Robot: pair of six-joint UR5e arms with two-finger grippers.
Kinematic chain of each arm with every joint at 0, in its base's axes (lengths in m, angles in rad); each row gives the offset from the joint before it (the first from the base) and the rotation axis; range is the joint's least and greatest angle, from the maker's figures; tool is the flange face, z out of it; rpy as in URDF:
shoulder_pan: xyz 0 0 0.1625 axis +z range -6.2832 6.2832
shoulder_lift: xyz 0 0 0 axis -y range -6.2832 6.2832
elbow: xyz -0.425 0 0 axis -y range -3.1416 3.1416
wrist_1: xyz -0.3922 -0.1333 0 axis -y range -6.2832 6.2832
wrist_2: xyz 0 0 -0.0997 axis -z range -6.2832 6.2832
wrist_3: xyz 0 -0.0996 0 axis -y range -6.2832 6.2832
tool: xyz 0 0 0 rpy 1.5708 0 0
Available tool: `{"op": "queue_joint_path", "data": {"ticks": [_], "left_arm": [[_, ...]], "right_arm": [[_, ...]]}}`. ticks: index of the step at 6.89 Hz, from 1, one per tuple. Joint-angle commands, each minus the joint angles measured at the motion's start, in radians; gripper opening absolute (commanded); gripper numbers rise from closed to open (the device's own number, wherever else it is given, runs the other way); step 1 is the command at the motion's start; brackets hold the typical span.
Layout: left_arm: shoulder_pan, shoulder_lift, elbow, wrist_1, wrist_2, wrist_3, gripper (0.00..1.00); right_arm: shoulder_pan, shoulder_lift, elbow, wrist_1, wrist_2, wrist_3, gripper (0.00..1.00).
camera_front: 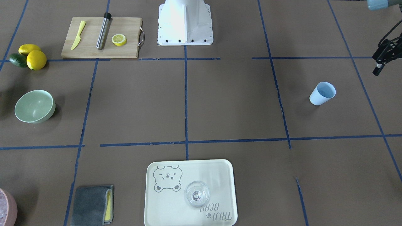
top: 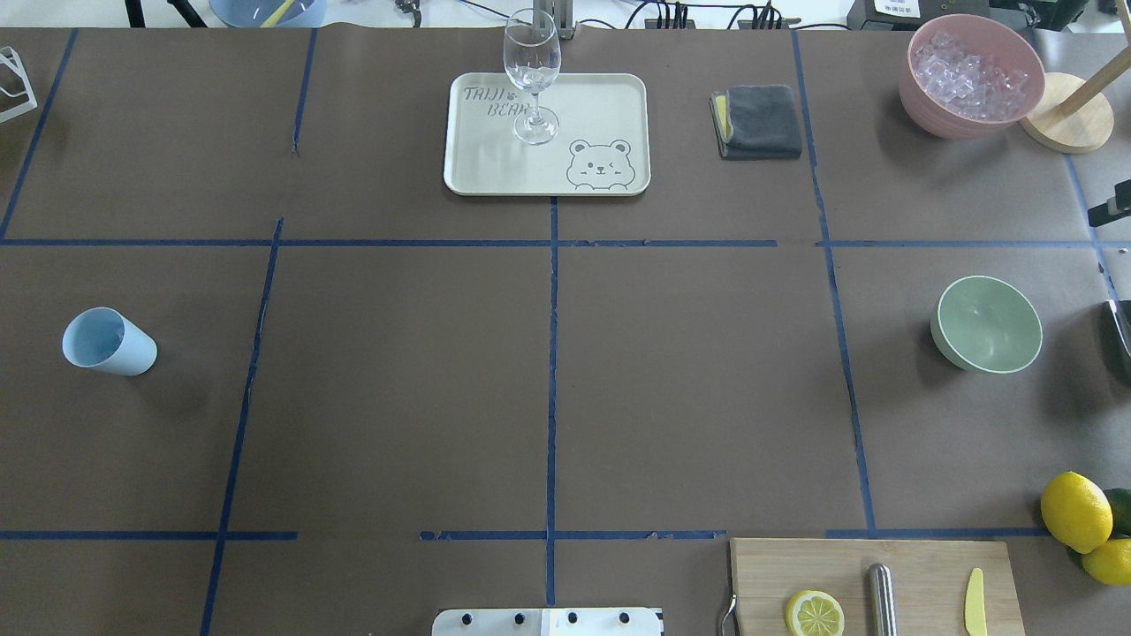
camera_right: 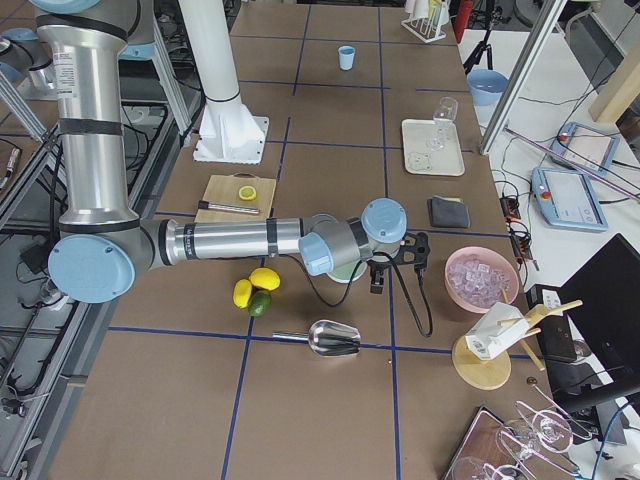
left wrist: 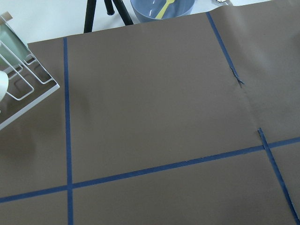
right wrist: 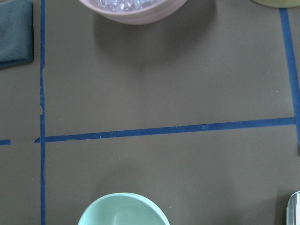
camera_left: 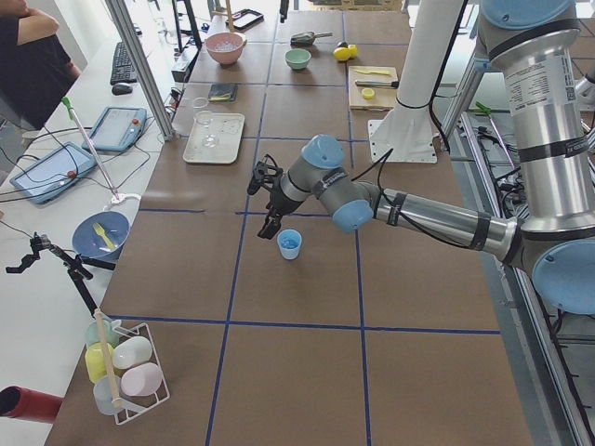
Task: Pour ice into bowl
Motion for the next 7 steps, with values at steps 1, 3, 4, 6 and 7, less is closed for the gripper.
{"op": "queue_joint_path", "data": {"ticks": [1,3,4,6,7], "left_arm": [[0.125,0.035,-0.022,-0.059,0.17,-0.135,1.0],[0.165,0.061,-0.024,-0.096,0.23,-0.169,1.0],[0.205,0.09,-0.023,-0.128,0.297,-0.187,1.0],[0.288,0.127,-0.022,-0.183,0.382,-0.256,1.0],[0.292,0.128,-0.02,-0.183,0.396,-0.256,1.0]], "right_arm": [[-0.158,-0.114,-0.007,0.286,-0.15,0.174,1.0],[-0.224,-0.12,-0.039,0.293,-0.186,0.205,1.0],[-0.254,-0.12,-0.042,0.293,-0.201,0.205,1.0],[-0.286,-0.12,-0.054,0.293,-0.205,0.207,1.0],[-0.292,-0.114,-0.054,0.293,-0.208,0.207,0.97]]}}
